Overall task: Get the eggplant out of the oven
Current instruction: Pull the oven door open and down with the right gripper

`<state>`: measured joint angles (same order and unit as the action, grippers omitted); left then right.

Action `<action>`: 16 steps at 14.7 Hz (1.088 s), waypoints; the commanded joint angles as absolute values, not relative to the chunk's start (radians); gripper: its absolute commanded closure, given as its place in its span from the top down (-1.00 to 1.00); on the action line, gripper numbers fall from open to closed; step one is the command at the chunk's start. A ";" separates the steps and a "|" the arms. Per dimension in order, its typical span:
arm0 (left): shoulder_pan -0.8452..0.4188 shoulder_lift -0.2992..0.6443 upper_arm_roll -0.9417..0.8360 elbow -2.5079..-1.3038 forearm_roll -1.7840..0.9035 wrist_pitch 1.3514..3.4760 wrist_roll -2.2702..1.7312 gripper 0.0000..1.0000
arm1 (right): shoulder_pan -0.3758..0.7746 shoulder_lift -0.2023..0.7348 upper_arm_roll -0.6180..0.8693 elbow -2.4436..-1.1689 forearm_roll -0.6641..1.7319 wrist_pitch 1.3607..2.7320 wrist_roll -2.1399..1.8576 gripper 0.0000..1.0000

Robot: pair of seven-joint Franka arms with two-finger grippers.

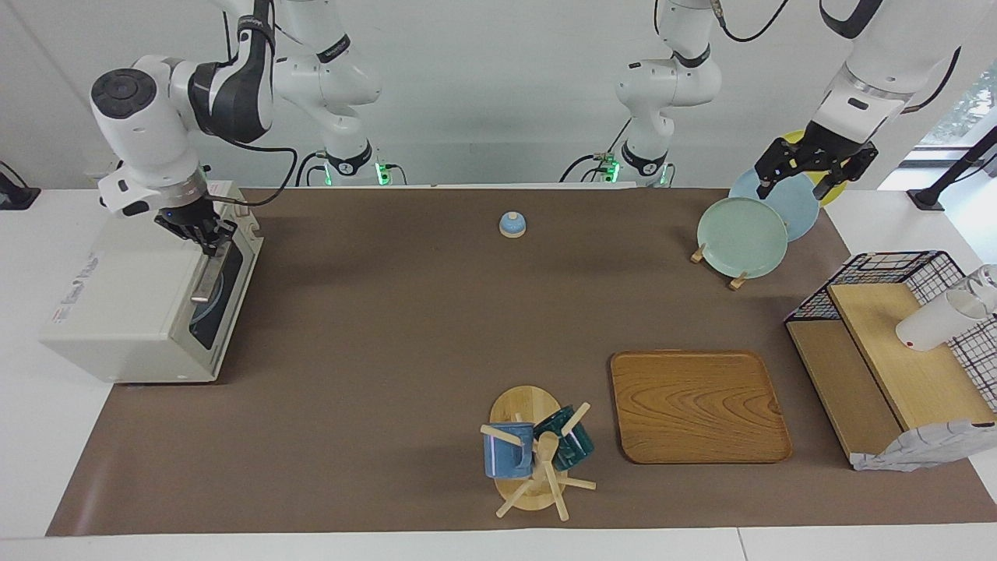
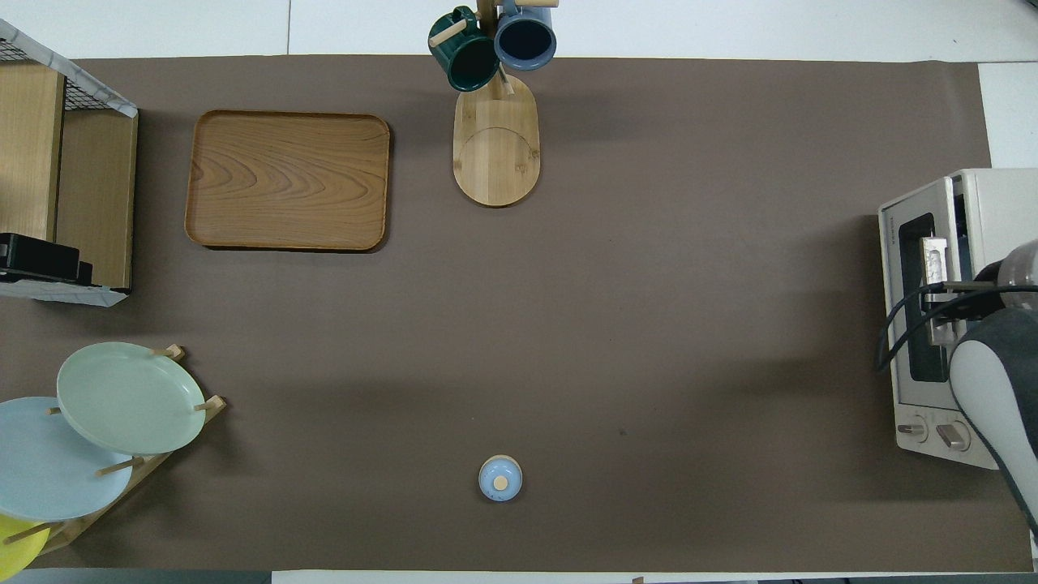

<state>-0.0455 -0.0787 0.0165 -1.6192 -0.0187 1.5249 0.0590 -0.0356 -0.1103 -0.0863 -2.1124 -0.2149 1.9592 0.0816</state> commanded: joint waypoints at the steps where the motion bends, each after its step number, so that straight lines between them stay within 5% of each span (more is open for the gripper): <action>1: -0.052 -0.112 0.020 -1.661 -0.006 1.549 0.057 1.00 | -0.037 -0.034 -0.087 -2.151 -0.198 2.072 0.104 -1.00; 16: -0.054 -0.112 0.020 -1.661 -0.006 1.554 0.057 1.00 | 0.006 0.106 -0.083 -2.200 -0.129 2.325 0.106 -1.00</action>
<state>-0.0455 -0.0791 0.0167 -1.6200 -0.0187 1.5293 0.0590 0.0639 0.0396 -0.0452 -2.2271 -0.0638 2.2343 0.1186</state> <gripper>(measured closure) 0.000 0.991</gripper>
